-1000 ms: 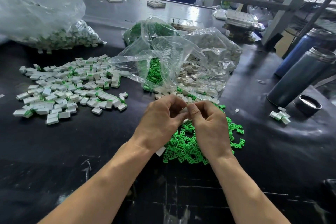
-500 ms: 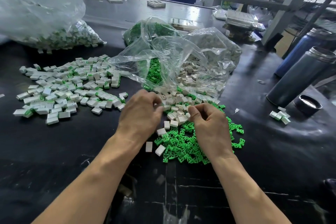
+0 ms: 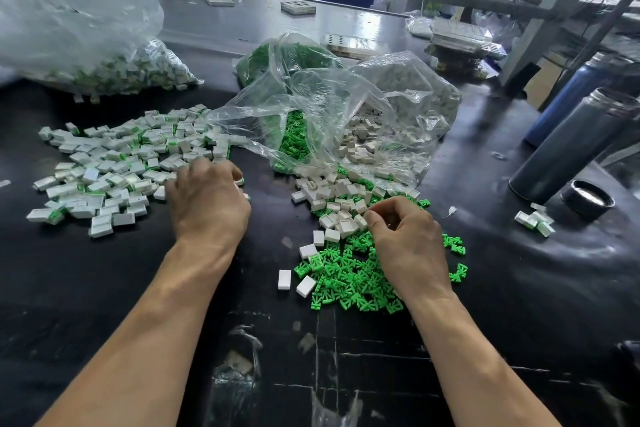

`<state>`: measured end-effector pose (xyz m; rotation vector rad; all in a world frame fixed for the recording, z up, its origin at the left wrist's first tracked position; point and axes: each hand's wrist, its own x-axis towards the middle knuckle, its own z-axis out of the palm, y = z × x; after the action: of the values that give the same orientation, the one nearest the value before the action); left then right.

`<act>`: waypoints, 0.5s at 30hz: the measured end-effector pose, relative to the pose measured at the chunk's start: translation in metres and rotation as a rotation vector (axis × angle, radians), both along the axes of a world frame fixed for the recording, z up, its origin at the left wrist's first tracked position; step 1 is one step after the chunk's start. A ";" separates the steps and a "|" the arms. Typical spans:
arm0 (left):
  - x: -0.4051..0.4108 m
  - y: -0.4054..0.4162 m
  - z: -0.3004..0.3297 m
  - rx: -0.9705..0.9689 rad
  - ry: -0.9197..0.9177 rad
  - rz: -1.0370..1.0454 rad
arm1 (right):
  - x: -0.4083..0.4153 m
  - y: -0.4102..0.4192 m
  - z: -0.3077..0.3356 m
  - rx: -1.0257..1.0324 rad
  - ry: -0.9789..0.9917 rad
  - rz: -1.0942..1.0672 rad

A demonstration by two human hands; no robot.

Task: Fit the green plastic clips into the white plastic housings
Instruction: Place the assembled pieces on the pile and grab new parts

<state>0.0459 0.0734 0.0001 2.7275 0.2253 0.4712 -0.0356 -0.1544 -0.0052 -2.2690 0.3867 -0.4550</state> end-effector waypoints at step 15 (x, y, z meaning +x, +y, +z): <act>-0.011 -0.046 -0.019 -0.125 0.032 -0.339 | -0.001 -0.011 0.012 -0.203 0.309 0.011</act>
<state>0.0348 0.0269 -0.0184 2.5799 -0.1925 0.3063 -0.0369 -0.1657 0.0071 -2.5456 0.5014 -0.1404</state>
